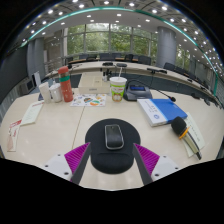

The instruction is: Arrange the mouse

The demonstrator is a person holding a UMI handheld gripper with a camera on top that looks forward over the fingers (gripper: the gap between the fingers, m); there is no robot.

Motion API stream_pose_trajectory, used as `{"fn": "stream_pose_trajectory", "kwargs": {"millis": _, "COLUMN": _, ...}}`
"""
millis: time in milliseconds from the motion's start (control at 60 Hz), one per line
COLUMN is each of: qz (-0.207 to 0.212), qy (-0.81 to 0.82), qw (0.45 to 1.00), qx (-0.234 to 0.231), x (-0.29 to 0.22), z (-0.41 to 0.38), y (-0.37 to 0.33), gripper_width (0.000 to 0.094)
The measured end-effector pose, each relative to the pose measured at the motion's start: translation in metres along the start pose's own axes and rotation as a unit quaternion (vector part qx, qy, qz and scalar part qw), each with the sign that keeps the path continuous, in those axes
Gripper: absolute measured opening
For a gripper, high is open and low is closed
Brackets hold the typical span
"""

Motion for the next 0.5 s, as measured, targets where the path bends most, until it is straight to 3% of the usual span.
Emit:
{"fn": "stream_pose_trajectory", "kwargs": {"millis": 317, "qz": 0.038, "qy": -0.007, "qw": 0.999, "qx": 0.030, "x": -0.001, "z": -0.021, "y": -0.216, "gripper_width": 0.0857}}
{"fn": "stream_pose_trajectory", "kwargs": {"millis": 500, "qz": 0.049, "qy": -0.004, "qw": 0.998, "qx": 0.031, "x": 0.010, "z": -0.035, "y": -0.297, "gripper_width": 0.0856}}
Point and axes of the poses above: the point between the fingertips, and its own axes, seen from behind it with the camera up: z to the right, x down, y forward, the way the camera looks, the point moved 4 cm from there along -y, backward, against the way the camera looks, and after that the axes turned 9 degrees about z, right-handed, at the moved point
